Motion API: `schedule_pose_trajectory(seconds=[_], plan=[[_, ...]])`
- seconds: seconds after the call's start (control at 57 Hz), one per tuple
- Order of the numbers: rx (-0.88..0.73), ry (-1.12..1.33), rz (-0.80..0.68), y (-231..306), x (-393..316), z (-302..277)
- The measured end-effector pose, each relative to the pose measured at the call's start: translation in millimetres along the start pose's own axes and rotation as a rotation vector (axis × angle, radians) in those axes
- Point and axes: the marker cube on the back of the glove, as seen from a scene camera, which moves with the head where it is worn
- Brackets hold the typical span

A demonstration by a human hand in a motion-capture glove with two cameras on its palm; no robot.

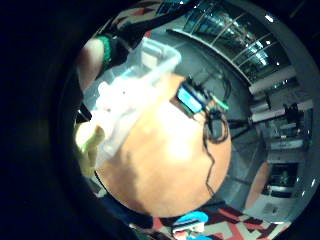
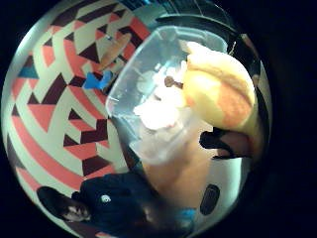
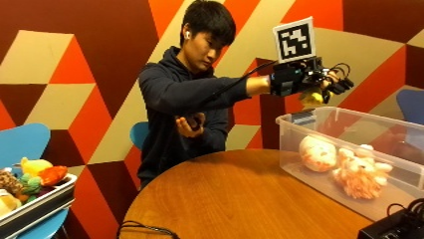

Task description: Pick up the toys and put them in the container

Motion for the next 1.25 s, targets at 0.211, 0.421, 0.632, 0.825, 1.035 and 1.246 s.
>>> schedule_pose_trajectory(seconds=[0.211,0.421,0.632,0.825,1.035,1.246], plan=[[-0.237,0.11,0.057,-20.7,-21.4,51.9],[-0.155,0.033,0.039,-6.3,-5.1,44.0],[-0.116,-0.005,0.057,31.2,16.7,20.9],[-0.077,-0.017,0.098,92.5,45.4,19.7],[-0.063,-0.093,0.147,163.3,84.8,27.2],[-0.032,-0.197,0.264,243.4,110.4,46.2]])
